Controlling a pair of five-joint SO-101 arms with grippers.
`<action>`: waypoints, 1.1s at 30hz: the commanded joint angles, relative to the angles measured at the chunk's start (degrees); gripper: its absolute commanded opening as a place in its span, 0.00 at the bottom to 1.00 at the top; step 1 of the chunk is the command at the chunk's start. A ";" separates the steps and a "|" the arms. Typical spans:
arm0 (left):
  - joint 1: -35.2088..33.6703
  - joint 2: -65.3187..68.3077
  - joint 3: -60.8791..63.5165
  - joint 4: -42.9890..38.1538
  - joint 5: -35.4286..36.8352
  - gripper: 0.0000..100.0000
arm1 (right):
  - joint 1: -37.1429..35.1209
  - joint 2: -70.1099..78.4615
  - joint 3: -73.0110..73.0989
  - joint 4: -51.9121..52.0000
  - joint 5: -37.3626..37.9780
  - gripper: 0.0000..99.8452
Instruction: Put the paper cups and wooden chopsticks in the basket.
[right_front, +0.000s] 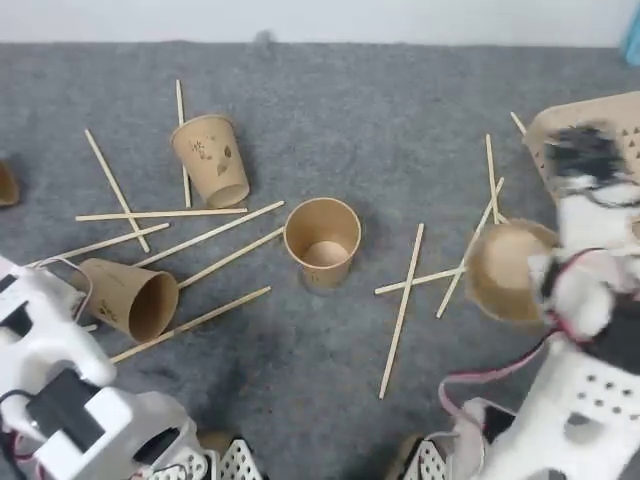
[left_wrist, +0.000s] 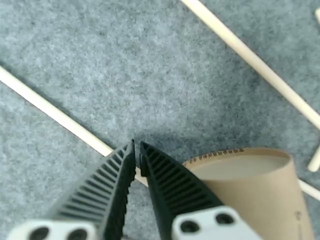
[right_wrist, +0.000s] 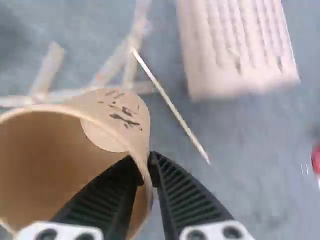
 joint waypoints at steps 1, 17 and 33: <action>0.53 -0.35 -0.57 -0.97 0.09 0.01 | 14.64 -0.84 6.86 -1.80 10.99 0.01; 0.44 -0.35 -0.57 -0.70 0.00 0.01 | 47.43 3.56 31.47 -39.96 24.00 0.01; 0.26 -0.35 -0.57 -0.62 0.00 0.01 | 55.16 41.63 5.27 -39.34 24.09 0.02</action>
